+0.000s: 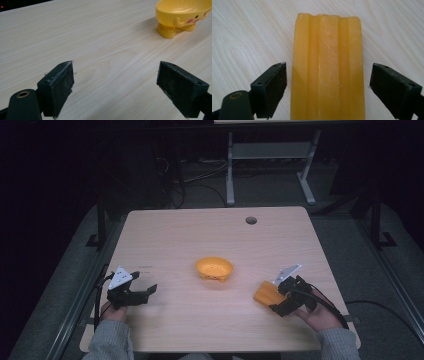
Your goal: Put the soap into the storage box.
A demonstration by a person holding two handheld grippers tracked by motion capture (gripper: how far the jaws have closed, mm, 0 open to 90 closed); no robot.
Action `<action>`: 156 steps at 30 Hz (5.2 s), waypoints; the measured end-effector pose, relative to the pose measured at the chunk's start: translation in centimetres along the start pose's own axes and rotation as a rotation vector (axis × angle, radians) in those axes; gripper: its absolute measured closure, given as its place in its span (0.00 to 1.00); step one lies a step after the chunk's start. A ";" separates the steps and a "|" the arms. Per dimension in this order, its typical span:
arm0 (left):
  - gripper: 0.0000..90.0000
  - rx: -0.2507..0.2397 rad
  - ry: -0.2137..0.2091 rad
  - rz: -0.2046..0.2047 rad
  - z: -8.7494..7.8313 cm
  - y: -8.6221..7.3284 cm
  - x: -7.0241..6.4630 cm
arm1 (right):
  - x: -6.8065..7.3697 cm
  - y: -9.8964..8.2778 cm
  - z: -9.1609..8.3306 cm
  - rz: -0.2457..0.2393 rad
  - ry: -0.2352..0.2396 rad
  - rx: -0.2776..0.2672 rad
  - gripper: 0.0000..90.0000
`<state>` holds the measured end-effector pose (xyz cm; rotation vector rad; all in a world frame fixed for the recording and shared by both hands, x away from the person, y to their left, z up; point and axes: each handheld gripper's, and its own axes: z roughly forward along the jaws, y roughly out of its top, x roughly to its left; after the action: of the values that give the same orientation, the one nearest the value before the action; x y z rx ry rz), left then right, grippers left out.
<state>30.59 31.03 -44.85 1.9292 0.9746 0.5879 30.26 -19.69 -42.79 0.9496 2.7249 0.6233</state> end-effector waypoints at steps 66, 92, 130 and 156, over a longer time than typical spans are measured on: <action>0.15 -0.009 -0.001 -0.008 -0.1 0.0 0.1 | -1.1 3.8 1.8 -0.106 0.071 0.069 0.24; 0.15 -0.010 -0.001 -0.010 -0.2 0.0 0.1 | -2.5 6.6 1.1 -0.129 0.089 0.063 0.24; 0.15 -0.016 -0.003 -0.023 -0.2 0.1 0.1 | -2.2 13.5 0.8 -0.241 0.116 0.046 0.24; 0.15 -0.017 -0.005 -0.024 -0.2 0.0 0.1 | -0.9 18.7 1.4 -0.347 0.153 0.044 0.24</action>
<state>30.54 31.24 -44.69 1.9010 0.9851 0.5755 41.66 -6.61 -35.69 0.4320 2.9476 0.5903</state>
